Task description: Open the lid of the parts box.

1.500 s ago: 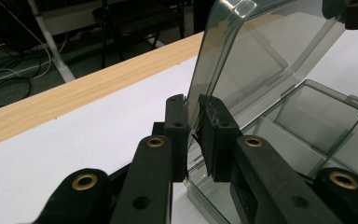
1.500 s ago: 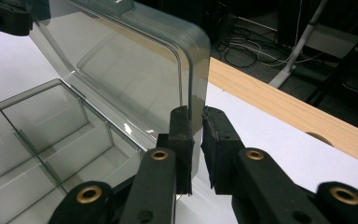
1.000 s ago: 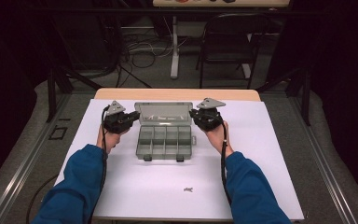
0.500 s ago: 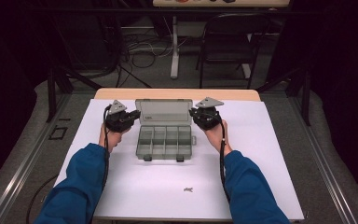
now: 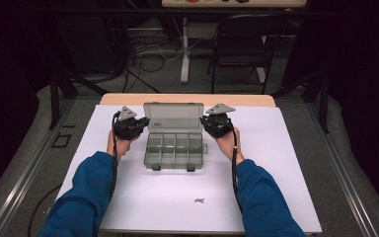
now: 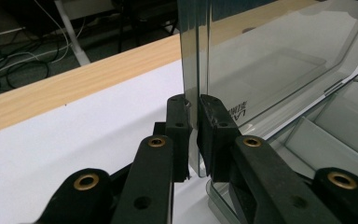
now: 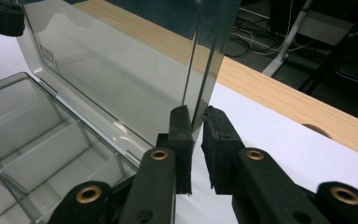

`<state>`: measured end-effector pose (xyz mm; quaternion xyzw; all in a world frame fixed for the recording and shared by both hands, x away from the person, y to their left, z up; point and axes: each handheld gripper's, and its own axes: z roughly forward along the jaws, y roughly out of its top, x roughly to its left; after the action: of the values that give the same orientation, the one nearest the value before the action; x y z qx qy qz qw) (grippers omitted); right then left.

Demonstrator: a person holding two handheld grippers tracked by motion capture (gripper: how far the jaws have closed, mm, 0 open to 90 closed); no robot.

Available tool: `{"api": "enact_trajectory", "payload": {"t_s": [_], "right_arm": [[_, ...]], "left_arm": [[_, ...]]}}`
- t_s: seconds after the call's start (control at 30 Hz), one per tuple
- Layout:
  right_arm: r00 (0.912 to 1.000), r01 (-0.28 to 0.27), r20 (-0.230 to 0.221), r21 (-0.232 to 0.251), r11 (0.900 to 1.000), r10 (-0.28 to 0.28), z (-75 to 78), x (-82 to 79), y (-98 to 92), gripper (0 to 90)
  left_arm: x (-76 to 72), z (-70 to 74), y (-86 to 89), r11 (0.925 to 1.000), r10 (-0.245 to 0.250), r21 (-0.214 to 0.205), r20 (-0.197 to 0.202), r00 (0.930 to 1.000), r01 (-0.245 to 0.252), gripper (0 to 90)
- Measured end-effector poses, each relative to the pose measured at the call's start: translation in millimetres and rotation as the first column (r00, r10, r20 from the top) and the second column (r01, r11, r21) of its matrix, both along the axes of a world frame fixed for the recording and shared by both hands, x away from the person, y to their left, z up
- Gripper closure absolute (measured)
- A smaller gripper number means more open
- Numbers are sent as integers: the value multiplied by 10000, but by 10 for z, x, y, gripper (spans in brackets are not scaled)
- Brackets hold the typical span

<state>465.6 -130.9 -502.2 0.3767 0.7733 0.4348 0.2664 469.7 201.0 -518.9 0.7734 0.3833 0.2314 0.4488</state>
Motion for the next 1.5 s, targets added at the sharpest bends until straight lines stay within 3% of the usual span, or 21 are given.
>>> {"api": "enact_trajectory", "payload": {"t_s": [0.6, 0.93, 1.03, 1.1, 1.37, 1.5], "right_arm": [[9988, 112, -466, -200, 9997, -121, -125, 72, 31, 805], [9968, 190, -772, -437, 9989, -223, -201, 116, 27, 757], [9959, 267, -855, -501, 9984, -309, -201, 118, -2, 687], [9947, 363, -950, -473, 9982, -406, -198, 115, -32, 586], [9925, 162, -1209, -320, 9994, -200, -115, 33, -155, 275], [9930, -190, -1174, -362, 9992, 146, -67, -75, -178, 200]], "left_arm": [[41, -93, -72, 9984, 395, 415, -184, 9991, -387, 816], [83, -214, -150, 9923, 645, 1093, -614, 9960, -575, 764], [93, -246, -155, 9925, 645, 1084, -712, 9954, -566, 680], [89, -239, -150, 9924, 705, 1060, -672, 9952, -631, 586], [17, -101, -66, 9954, 699, 687, -549, 9960, -661, 235], [-77, -30, -38, 9975, 555, 468, -376, 9978, -537, 163]]}}
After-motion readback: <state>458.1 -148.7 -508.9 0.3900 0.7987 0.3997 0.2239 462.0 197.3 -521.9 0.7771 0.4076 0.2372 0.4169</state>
